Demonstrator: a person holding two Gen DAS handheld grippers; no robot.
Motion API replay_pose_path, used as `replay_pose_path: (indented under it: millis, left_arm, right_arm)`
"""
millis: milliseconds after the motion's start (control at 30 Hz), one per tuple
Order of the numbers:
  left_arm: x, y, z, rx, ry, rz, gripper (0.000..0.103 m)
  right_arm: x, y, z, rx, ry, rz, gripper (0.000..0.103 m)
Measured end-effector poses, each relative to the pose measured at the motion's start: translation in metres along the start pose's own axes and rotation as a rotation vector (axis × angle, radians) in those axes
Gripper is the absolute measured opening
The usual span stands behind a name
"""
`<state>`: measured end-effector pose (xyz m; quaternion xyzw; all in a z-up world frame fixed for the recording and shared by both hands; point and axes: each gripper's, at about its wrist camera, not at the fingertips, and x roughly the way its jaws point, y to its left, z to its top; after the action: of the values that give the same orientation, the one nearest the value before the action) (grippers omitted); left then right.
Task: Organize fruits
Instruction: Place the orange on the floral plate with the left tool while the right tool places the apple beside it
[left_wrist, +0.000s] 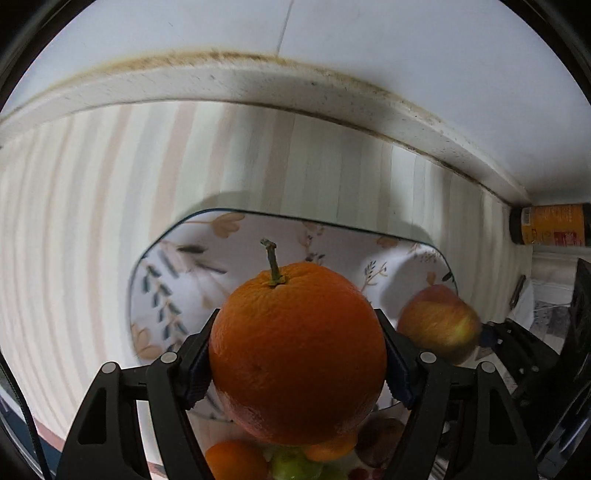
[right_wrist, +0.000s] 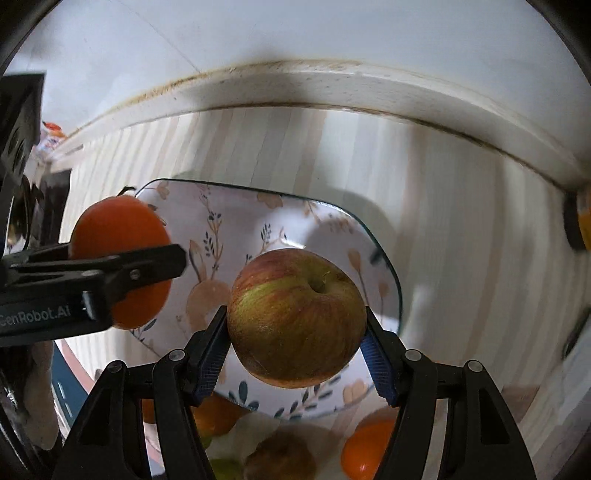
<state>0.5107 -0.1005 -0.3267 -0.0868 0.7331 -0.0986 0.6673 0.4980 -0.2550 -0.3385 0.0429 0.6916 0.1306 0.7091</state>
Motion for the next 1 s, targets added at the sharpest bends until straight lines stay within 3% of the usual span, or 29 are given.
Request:
replay_pose_path:
  millis: [67, 300, 467, 533, 633, 700, 833, 1000]
  left_arm:
    - [0.007, 0.003, 0.007, -0.018, 0.027, -0.028, 0.074]
    - [0.016, 0.004, 0.018, -0.029, 0.051, -0.007, 0.074]
    - [0.026, -0.010, 0.020, 0.013, 0.055, 0.076, 0.074]
    - [0.025, -0.012, 0.019, 0.016, 0.041, 0.085, 0.074]
    - [0.027, -0.011, 0.018, 0.017, 0.032, 0.109, 0.075]
    - [0.025, -0.014, 0.016, 0.014, -0.003, 0.102, 0.096]
    - [0.002, -0.014, 0.015, -0.001, -0.082, 0.092, 0.096]
    - [-0.025, -0.005, -0.001, 0.012, -0.147, 0.165, 0.097]
  right_arm:
    - [0.006, 0.003, 0.008, -0.018, 0.027, -0.012, 0.069]
    - [0.020, 0.008, 0.023, -0.038, 0.067, -0.044, 0.069]
    - [0.025, 0.001, 0.026, -0.008, 0.095, -0.072, 0.070]
    - [0.024, 0.001, 0.027, 0.004, 0.082, -0.055, 0.088]
    - [0.016, -0.004, 0.028, 0.026, 0.067, -0.033, 0.094]
    - [0.011, -0.006, 0.029, 0.030, 0.062, -0.039, 0.094]
    - [0.006, -0.010, 0.024, 0.057, 0.051, -0.047, 0.096]
    - [-0.010, -0.019, 0.010, 0.100, 0.018, -0.074, 0.096]
